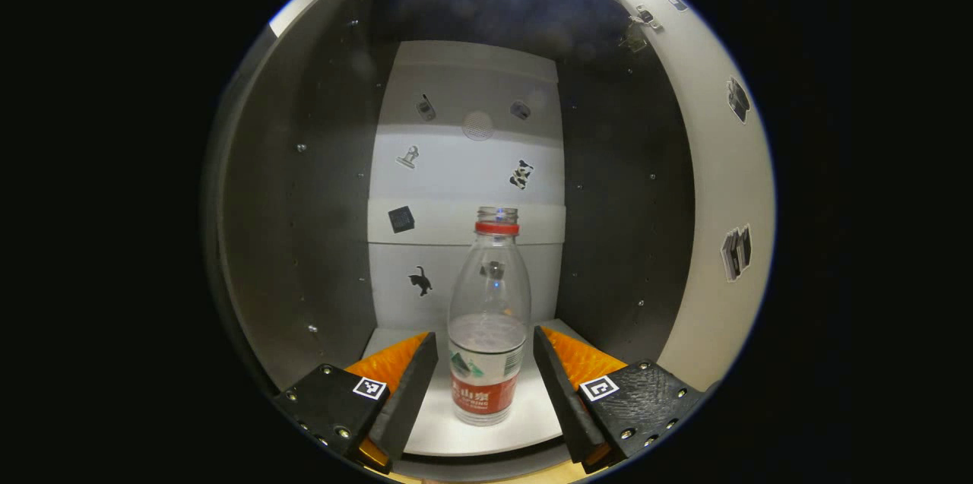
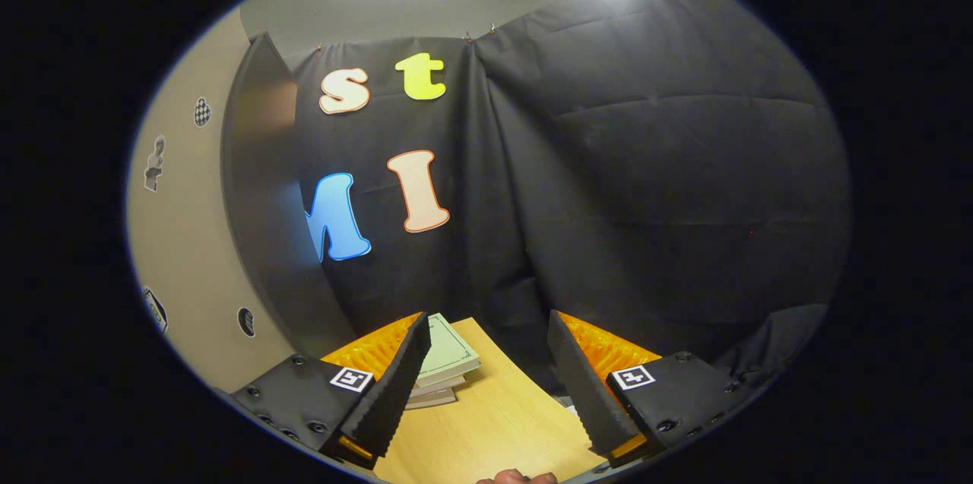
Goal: Open the cabinet door with the right hand, grasp the bottle in the cabinet with the left hand and place it on the coaster, then close the cabinet door with the right hand.
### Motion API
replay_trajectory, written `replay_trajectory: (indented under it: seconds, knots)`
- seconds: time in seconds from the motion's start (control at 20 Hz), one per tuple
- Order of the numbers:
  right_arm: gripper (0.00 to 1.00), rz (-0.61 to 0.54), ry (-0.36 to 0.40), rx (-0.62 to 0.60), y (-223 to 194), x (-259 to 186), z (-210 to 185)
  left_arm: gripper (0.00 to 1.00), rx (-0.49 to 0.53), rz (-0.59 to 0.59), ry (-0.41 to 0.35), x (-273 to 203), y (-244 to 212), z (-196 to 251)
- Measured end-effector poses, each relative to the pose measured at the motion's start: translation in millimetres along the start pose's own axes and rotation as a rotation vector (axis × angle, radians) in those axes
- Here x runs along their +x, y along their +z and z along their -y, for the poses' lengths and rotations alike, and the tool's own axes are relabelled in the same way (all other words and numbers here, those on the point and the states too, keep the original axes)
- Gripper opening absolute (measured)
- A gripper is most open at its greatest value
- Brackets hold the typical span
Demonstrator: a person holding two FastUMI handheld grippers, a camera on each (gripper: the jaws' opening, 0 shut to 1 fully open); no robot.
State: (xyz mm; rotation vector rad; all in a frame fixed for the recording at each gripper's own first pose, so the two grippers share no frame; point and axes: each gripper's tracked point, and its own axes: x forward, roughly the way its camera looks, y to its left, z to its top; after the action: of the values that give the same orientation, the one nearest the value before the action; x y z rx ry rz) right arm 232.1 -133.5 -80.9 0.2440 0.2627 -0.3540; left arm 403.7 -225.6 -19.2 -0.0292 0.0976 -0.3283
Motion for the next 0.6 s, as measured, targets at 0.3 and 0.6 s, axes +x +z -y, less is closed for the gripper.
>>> replay_trajectory:
  seconds: [0.3, 0.6]
  knots:
    - [0.98, -0.016, 0.009, -0.047, -2, 11, -5, 0.74, 0.011, -0.008, 0.000, 18, -4, 3]
    - [0.98, -0.023, 0.035, -0.031, -2, 22, -15, 0.74, 0.013, -0.009, -0.003, 18, -4, 1]
